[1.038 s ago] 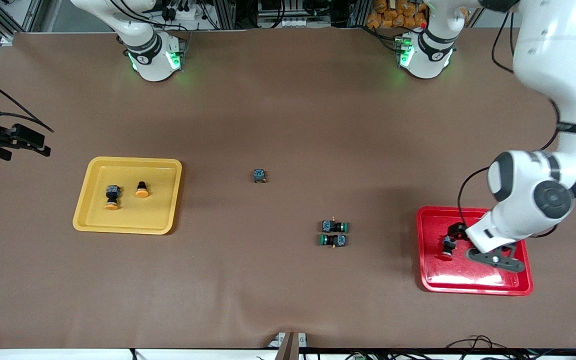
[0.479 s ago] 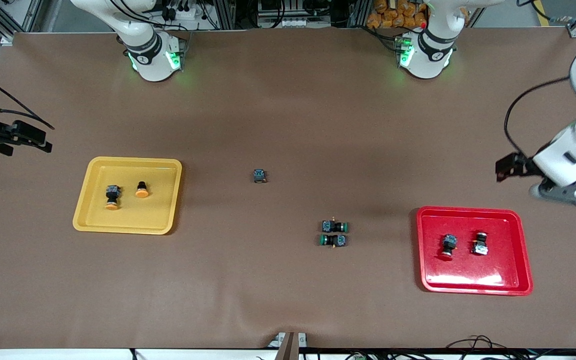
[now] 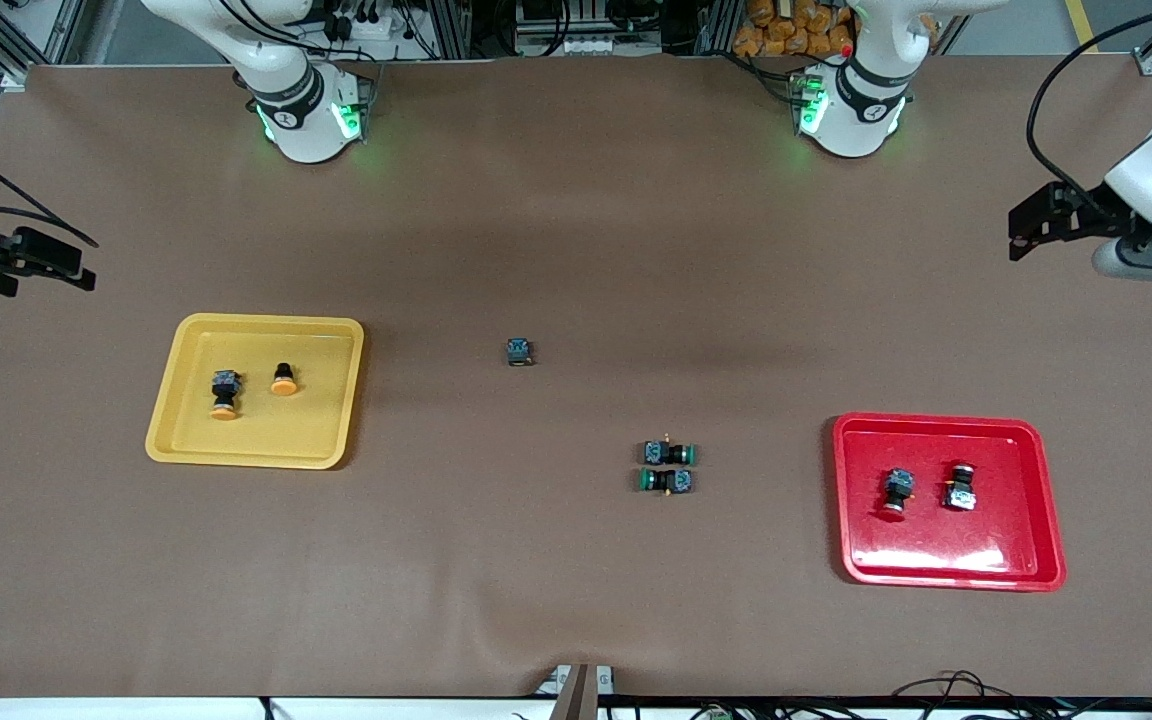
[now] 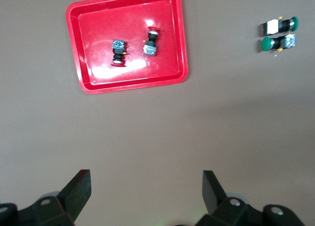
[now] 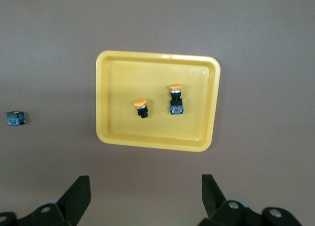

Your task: Place red and yellow buttons in trays

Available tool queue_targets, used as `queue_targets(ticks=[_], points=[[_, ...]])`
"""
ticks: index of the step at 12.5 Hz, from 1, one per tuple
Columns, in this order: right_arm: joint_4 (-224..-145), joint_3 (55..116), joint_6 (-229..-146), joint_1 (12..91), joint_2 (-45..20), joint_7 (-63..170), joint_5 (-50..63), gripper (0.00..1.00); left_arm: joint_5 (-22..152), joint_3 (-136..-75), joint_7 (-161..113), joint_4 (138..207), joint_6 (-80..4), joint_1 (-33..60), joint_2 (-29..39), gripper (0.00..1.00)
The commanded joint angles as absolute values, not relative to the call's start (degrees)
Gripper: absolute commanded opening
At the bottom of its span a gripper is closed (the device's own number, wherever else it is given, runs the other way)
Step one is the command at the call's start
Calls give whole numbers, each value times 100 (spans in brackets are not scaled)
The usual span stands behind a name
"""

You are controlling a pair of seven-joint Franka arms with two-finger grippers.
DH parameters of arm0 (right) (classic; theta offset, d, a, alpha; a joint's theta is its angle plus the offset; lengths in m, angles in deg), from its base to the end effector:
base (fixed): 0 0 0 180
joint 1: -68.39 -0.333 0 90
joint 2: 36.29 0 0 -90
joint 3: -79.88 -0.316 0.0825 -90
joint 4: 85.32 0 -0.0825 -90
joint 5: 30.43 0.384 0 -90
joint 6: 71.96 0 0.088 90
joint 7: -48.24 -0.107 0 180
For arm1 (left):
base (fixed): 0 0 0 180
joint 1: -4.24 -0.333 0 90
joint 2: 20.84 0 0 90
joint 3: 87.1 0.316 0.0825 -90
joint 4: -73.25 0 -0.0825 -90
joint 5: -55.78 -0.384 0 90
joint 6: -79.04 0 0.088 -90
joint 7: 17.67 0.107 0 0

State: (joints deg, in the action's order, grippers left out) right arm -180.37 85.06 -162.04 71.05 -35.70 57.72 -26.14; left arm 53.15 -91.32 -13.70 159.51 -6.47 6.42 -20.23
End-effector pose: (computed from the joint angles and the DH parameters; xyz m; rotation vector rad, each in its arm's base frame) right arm 0.5492 -0.0673 0.5778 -3.0510 -0.0379 0.1294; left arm 0.5474 -0.0559 0.6425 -3.0836 0.2751 0.0352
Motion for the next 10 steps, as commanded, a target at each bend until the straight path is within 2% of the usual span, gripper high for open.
queue_targets(ticks=[1,3,8,10], points=[[-18006,8437,-16003,7261,-3664,5729,-2621,100,5438,-9132,-1661,15973,-560,609,-2084,100],[-18015,8437,-15854,7331,-3769,5772,-2656,100,5455,-9132,-1706,15991,-638,644,-2014,100],[-17998,8393,-15871,7279,-3920,5790,-2674,100,5438,-9246,-1706,16193,-1639,662,-1795,100],[-17980,8323,-15862,7270,-3928,5791,-2691,100,5289,-9255,-1689,16158,-1781,697,-1723,100]])
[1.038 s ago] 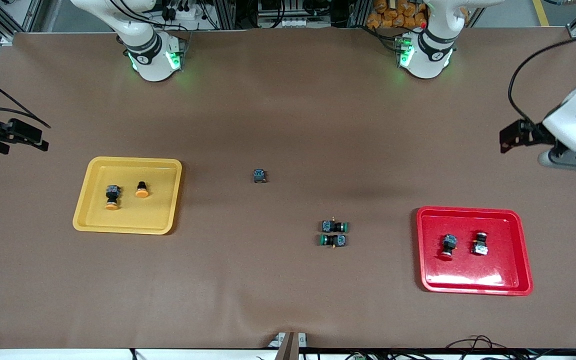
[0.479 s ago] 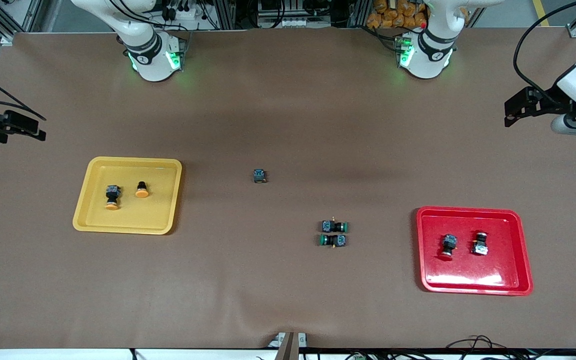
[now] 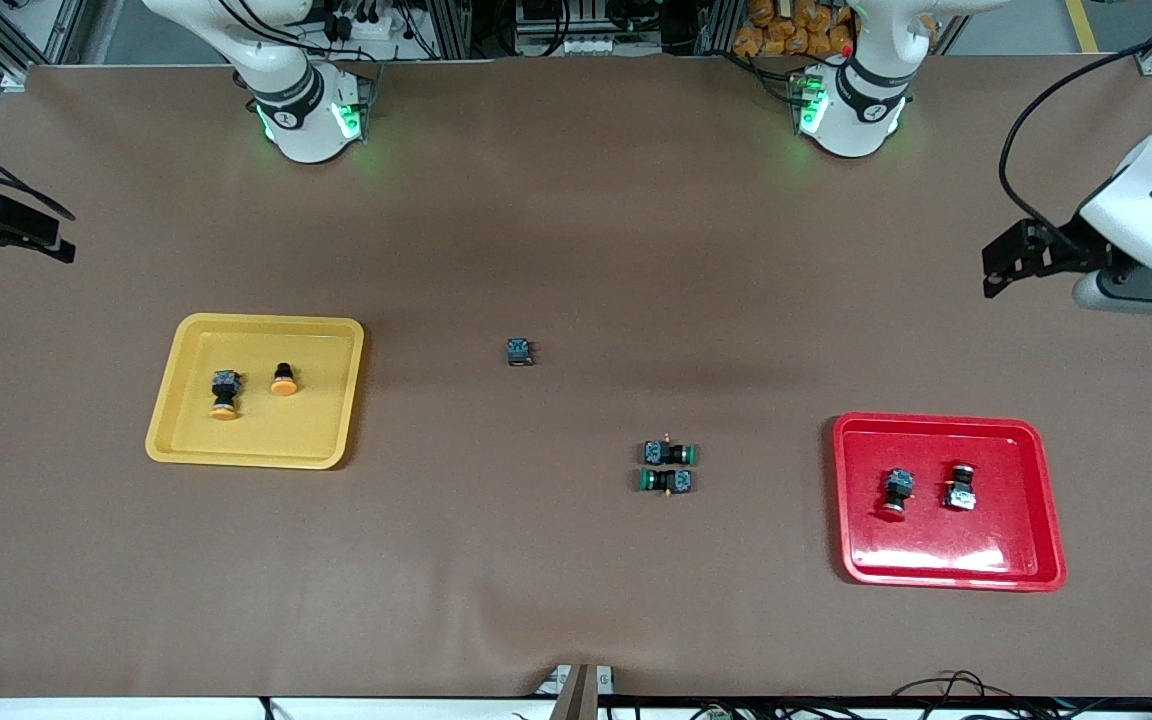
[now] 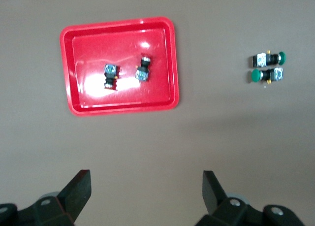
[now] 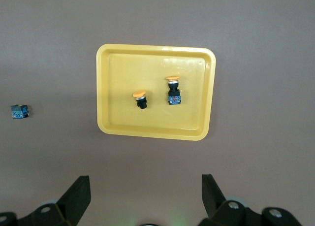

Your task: Place red and yellow buttons in trays

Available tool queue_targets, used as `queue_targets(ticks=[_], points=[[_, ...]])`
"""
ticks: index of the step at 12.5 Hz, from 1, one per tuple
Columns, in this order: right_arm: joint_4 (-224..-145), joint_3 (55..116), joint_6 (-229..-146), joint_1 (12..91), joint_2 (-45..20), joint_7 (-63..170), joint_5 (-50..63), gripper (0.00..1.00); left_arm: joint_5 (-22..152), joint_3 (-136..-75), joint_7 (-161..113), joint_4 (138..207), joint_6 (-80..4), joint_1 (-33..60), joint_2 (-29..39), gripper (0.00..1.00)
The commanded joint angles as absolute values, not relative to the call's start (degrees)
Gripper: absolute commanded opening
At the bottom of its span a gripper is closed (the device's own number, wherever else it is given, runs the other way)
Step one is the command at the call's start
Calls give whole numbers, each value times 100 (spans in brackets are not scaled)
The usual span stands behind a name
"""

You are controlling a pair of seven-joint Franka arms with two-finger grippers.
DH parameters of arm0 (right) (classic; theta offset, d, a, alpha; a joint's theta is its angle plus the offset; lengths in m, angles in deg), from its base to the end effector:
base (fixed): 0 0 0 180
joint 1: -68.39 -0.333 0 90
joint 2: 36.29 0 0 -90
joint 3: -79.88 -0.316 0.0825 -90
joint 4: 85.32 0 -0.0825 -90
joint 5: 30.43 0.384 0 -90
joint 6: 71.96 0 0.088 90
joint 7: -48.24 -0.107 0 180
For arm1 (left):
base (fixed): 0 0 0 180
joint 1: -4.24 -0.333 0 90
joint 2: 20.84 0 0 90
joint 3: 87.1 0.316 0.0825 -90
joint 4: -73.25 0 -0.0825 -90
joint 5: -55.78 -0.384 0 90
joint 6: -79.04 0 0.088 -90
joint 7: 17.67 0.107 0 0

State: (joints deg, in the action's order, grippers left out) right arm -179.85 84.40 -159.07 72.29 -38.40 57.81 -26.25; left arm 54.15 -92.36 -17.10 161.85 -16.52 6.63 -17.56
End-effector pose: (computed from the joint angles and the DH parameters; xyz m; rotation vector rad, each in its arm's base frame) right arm 0.5310 -0.0712 0.6036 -3.0496 -0.0313 0.1218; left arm 0.5770 -0.0731 0.6126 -3.1126 0.2260 -0.1027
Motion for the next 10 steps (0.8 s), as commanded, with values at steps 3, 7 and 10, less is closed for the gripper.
queue_targets(ticks=[3,7,10], points=[[-17971,8340,-16588,7270,-3675,5790,-2700,100,5367,-9194,-1600,16000,-1834,662,-1759,100],[-18006,8322,-16970,7165,-3603,5589,-2727,100,5939,-8973,-1688,15999,-1519,583,-1969,100],[-17962,8331,-16802,7094,-3621,5536,-2736,100,5895,-9000,-2072,15999,-1465,556,-1952,100]])
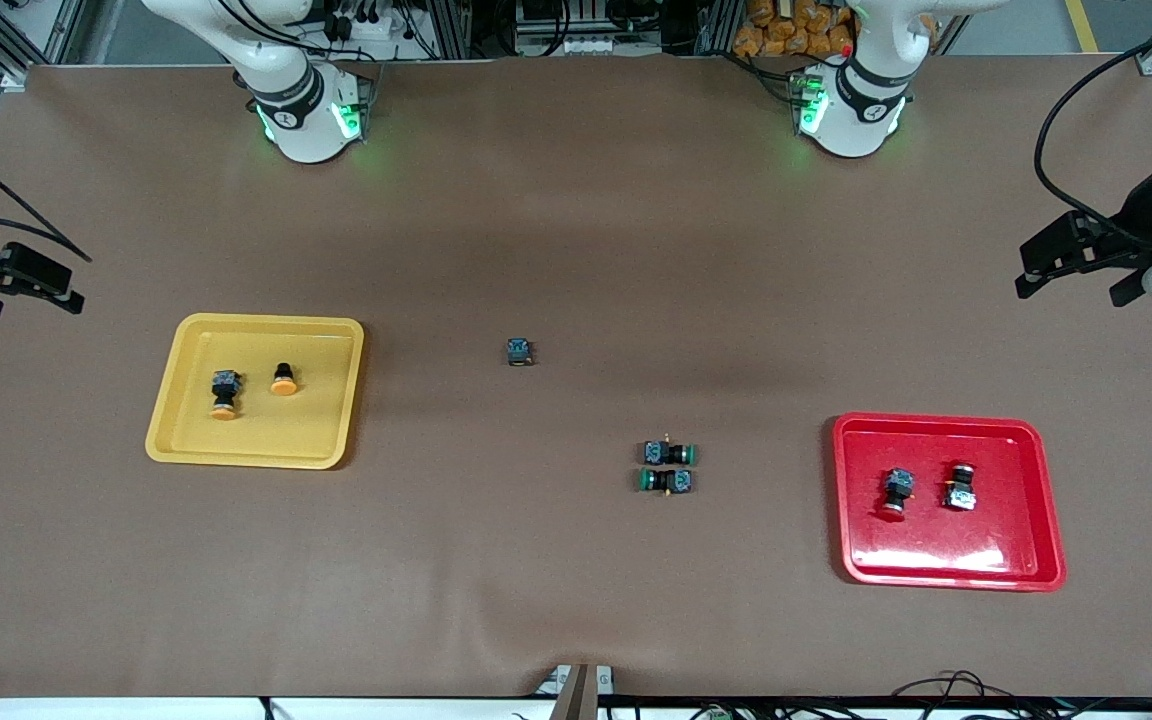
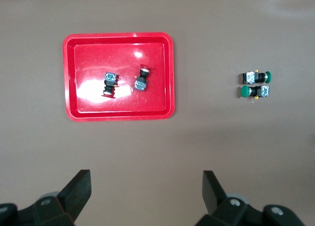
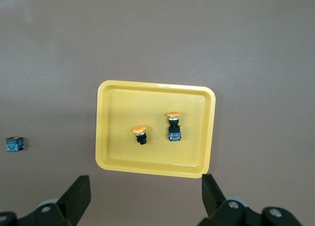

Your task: Place red and yellow buttons in trays

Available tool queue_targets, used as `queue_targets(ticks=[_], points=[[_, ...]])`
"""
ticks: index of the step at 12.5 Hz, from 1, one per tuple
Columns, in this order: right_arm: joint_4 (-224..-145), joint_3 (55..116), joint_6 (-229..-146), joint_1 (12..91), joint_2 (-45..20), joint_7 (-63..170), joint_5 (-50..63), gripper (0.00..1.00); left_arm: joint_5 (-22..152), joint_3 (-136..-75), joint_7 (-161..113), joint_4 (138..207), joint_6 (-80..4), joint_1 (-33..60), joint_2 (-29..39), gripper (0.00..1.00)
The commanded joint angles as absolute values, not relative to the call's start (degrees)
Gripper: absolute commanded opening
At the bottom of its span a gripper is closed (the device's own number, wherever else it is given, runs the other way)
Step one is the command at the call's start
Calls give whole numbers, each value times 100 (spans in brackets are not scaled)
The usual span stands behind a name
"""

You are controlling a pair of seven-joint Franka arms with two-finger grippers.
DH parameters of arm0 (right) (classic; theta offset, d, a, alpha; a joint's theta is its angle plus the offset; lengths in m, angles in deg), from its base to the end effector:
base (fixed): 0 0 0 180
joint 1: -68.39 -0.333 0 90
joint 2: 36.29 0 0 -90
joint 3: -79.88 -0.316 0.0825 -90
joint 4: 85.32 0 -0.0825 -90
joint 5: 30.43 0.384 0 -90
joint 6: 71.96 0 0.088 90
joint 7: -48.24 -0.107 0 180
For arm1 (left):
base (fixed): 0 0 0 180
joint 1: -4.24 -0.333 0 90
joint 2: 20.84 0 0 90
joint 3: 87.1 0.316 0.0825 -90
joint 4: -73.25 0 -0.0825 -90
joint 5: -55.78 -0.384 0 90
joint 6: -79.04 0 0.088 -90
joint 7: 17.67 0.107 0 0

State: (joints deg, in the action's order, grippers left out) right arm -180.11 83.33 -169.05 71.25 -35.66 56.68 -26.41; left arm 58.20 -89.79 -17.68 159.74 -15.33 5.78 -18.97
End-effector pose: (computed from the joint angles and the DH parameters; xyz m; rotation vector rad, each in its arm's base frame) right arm 0.5645 -0.0555 0.5898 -3.0759 -0.0454 -0.0581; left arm 0.5711 -0.0460 0.6425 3.0878 -0.1120 0.1596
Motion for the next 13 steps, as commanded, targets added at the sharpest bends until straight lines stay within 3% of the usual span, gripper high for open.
queue_targets(ticks=[1,7,13], points=[[-17954,8331,-16829,7103,-3621,5536,-2736,100,5843,-9009,-2310,15999,-1465,556,-1952,100],[-17936,8305,-16873,6954,-3612,5272,-2744,100,5816,-9070,-2391,16096,-895,451,-2101,100],[-17927,8313,-16908,6708,-3594,5263,-2937,100,5702,-9237,-2409,16070,-964,504,-2057,100]])
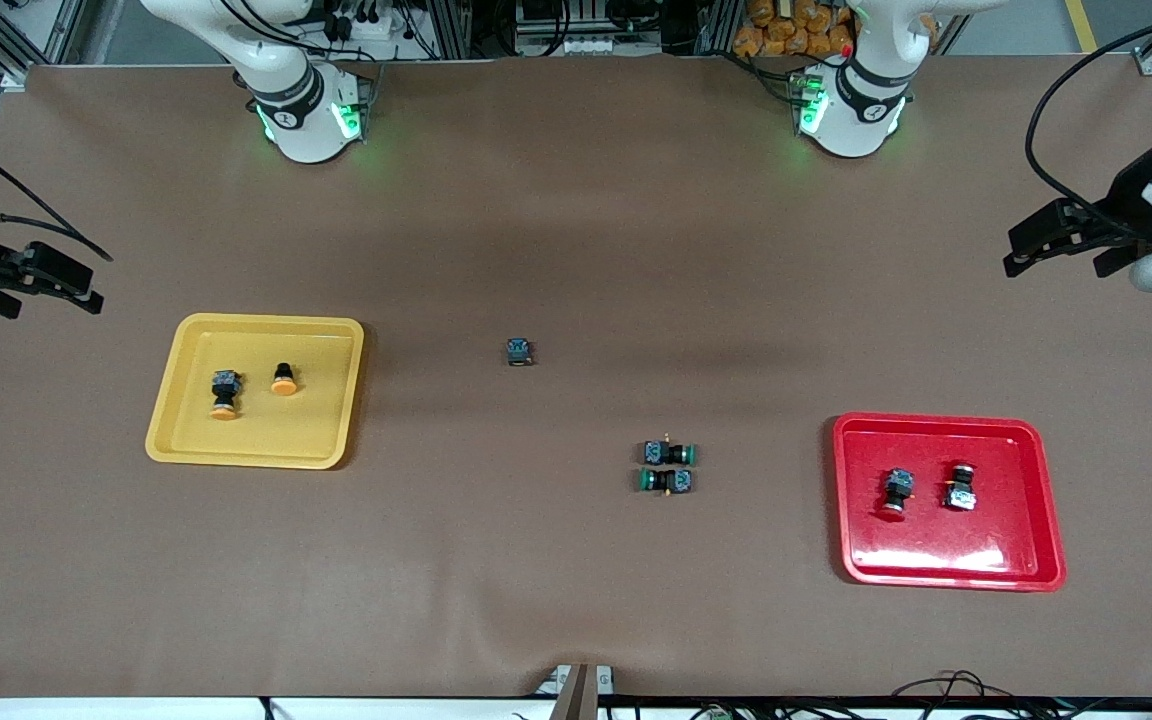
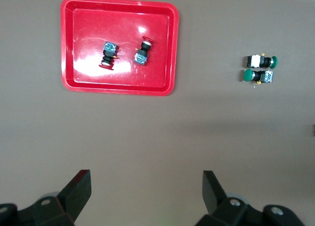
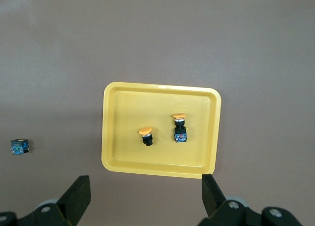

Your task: Place red and yellow buttons in trays

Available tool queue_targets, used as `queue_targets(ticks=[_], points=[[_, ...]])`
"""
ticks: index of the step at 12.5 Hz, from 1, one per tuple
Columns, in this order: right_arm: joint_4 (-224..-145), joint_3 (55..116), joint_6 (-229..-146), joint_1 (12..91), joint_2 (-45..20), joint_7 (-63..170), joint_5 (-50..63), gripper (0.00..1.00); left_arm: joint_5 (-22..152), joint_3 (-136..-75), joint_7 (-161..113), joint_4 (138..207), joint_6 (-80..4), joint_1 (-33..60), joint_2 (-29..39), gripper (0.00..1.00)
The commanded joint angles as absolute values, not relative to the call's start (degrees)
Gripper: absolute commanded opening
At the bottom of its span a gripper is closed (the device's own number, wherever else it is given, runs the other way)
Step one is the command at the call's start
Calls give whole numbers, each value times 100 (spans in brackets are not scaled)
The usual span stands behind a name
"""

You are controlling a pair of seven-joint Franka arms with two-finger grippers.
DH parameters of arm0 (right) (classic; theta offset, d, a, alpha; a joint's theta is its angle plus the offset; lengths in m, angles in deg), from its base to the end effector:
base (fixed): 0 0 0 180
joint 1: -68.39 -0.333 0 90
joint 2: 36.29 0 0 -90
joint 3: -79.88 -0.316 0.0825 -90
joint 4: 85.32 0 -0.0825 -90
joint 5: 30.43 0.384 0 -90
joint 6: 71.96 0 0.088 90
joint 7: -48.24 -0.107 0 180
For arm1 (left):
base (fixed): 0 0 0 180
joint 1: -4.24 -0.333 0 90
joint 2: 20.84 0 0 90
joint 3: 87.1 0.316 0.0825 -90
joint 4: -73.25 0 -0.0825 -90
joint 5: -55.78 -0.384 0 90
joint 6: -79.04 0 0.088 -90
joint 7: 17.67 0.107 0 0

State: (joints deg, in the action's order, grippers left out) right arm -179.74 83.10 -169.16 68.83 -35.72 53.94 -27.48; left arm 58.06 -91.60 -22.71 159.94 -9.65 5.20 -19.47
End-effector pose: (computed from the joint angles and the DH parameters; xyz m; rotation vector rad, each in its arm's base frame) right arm 0.5666 -0.0312 0.5936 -3.0932 -0.0466 -0.0659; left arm 0.5573 -0.0570 0.6365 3.0991 -0.0131 0.0112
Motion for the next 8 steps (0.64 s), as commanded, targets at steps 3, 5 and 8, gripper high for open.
queue_targets(ticks=[3,5,8], points=[[-17910,8305,-17145,6585,-3586,5079,-3087,100,5710,-9228,-2505,16079,-956,460,-2049,100],[-17787,8305,-17145,6558,-3594,5070,-3166,100,5710,-9228,-2567,16079,-964,460,-2049,100],[-17699,8305,-17136,6540,-3603,5070,-3324,100,5710,-9228,-2637,16079,-955,460,-2040,100]])
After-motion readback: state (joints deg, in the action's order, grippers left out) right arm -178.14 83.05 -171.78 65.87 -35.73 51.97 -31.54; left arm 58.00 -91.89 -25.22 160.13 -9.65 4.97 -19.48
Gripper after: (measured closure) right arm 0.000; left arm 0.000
